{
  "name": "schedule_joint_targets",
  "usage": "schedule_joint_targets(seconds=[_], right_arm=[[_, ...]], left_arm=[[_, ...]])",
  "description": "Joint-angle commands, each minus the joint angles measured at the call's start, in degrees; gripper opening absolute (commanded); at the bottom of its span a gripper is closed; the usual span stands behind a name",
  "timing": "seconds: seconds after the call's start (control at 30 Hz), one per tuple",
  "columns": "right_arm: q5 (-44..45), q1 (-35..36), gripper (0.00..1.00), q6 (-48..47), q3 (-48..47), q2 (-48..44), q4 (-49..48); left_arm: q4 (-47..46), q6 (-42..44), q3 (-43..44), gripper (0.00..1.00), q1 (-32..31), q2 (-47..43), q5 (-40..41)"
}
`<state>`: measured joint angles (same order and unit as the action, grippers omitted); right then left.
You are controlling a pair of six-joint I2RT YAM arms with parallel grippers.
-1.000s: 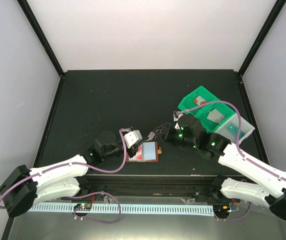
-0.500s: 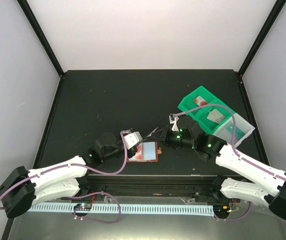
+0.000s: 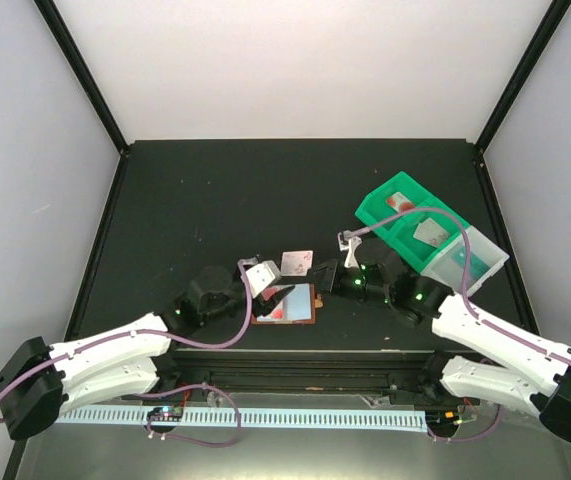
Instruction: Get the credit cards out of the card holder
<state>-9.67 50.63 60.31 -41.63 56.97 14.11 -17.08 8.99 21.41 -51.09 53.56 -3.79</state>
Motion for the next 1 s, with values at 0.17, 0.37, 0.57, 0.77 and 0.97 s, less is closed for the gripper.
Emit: schedule_joint_targets(seconds=[0.17,0.37,0.57,0.77,0.97], right_arm=[[6.68,-0.18,0.01,-15.22,4.86,-7.17,-2.45],[10.66,-0.43,0.01,-19.84,3.32,-8.45,1.89],[12.93,-3.48,0.01,-22.25,1.23,-8.06,5.33],[10.04,-12.13,0.01,-24.62,1.81,-9.05,7.18],[6.60,-24.94,0.01,-25.82,2.54,-9.99,9.16]], left_arm=[[5.04,-19.77,2.89,0.99,-0.02,-4.29,2.85],[8.47,-30.14,3.17,0.99,0.10,-6.19,2.86],[10.82,-39.08,3.26,0.99,0.29,-7.88,2.77],[16.37,-38.61,3.65,0.99,0.42,-6.22,2.97],[18.95,-38.54,3.42,0.99,0.47,-6.46,0.15]])
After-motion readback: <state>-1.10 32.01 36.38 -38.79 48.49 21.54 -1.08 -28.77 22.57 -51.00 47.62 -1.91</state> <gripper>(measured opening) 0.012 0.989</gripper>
